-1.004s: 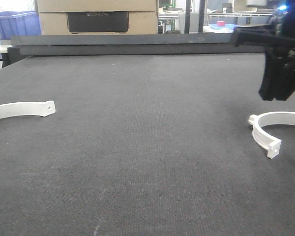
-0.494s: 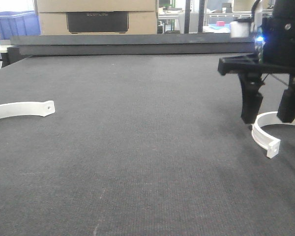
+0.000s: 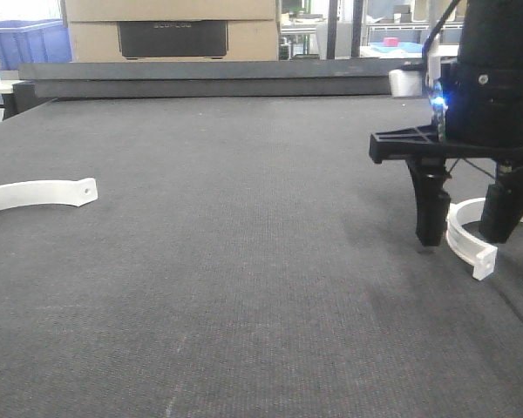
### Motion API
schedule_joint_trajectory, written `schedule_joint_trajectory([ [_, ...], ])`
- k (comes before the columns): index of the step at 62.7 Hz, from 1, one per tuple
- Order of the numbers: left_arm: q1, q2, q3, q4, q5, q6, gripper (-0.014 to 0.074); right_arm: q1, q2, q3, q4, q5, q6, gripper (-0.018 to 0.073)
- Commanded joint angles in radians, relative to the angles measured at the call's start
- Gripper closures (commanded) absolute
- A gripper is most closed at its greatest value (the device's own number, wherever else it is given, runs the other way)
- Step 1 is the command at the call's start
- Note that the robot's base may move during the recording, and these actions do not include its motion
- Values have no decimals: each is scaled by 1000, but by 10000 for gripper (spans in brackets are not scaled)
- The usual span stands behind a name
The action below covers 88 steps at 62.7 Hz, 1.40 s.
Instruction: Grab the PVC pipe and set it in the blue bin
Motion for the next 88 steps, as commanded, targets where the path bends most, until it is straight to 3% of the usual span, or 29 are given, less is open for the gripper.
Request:
schedule_joint_trajectory([
  [1, 5, -3, -7, 0, -11, -6, 707, 2, 1, -8, -10, -5, 9, 316],
  [17, 5, -3, -7, 0, -15, -6, 707, 2, 30, -8, -3, 2, 13, 319],
  [23, 5, -3, -7, 0, -17, -6, 707, 2, 32, -8, -3, 1, 13, 363],
  [35, 5, -3, -7, 0, -17, -6, 707, 2, 32, -8, -3, 1, 13, 570],
  [41, 5, -3, -7, 0, -17, -6, 707, 2, 32, -8, -8, 1, 13, 730],
  [53, 5, -1, -7, 10, -14, -34, 707, 2, 9, -8, -46, 25, 13, 716],
  [62, 5, 32, -52, 171, 79, -140, 707, 2, -57, -8, -113, 24, 13, 716],
  [67, 5, 78, -111, 220, 150, -142, 707, 2, -92, -8, -153, 22, 13, 716],
  [83, 10, 263, -207, 230, 168, -122, 707, 2, -132, -8, -202, 17, 13, 716],
  [88, 36, 300, -207, 197, 171, -94, 707, 2, -132, -8, -202, 20, 13, 716],
])
